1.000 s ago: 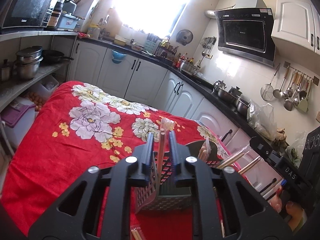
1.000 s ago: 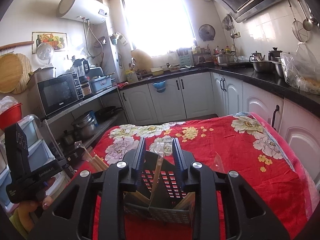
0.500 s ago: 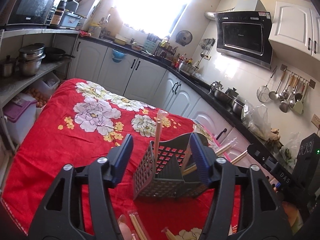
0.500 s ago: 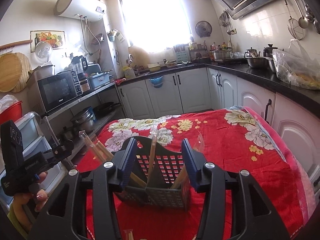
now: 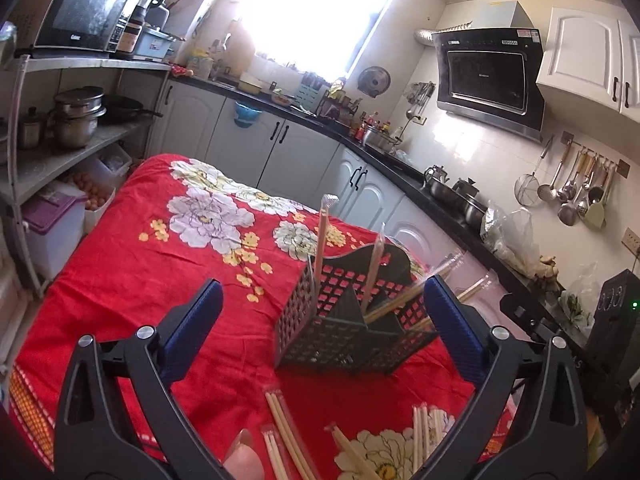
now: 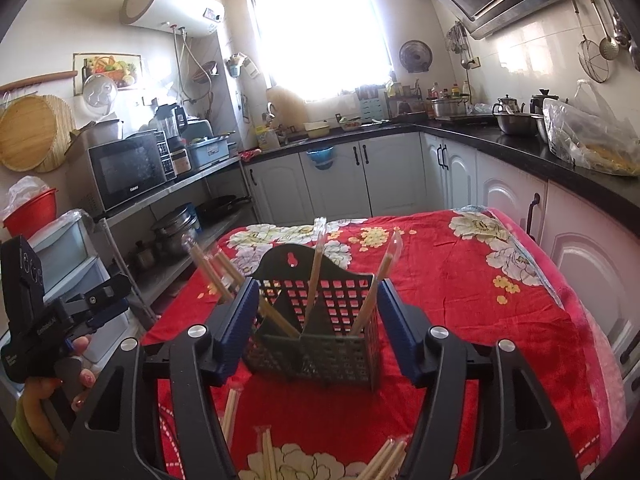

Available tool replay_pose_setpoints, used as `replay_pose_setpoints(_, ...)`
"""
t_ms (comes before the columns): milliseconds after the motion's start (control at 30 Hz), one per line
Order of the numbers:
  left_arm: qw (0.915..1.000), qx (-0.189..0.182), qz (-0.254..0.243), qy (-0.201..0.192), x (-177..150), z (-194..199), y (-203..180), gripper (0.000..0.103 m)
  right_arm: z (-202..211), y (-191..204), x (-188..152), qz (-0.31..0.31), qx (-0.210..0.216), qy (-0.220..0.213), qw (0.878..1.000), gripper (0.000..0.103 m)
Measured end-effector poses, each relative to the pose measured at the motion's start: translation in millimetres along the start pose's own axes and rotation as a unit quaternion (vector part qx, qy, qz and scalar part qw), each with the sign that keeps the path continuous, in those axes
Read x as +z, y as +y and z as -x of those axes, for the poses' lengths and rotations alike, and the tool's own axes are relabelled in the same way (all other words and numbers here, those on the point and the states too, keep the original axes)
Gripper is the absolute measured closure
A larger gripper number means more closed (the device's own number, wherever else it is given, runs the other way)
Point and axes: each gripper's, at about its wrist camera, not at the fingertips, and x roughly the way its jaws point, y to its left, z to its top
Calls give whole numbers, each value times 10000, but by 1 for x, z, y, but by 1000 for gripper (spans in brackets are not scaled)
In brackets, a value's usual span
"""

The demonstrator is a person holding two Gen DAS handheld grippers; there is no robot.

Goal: Organize utensils
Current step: 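Open the right tool into the caddy while the left tool drops its chopstick in, then withdraw both open tools from the caddy toward the chopstick bundles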

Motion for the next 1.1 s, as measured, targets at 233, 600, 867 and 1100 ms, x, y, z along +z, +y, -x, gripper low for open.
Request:
replay_pose_setpoints(233, 10000, -25, 25, 63, -13, 10, -2, 11, 10, 1, -15, 83, -6, 144, 9999, 43)
replay_pose_setpoints(600, 9999, -35, 28, 136, -30, 20, 0, 11, 20, 7, -37, 209, 49, 321, 9993, 43)
replay_pose_setpoints(867, 9996, -36, 57, 268, -43, 21, 4, 11, 23, 14, -50, 274, 114, 470, 9985, 43)
replay_pose_setpoints(1100, 9988, -38, 42, 490, -56, 15, 6, 11, 23, 15, -61, 284, 92, 615, 9977, 42)
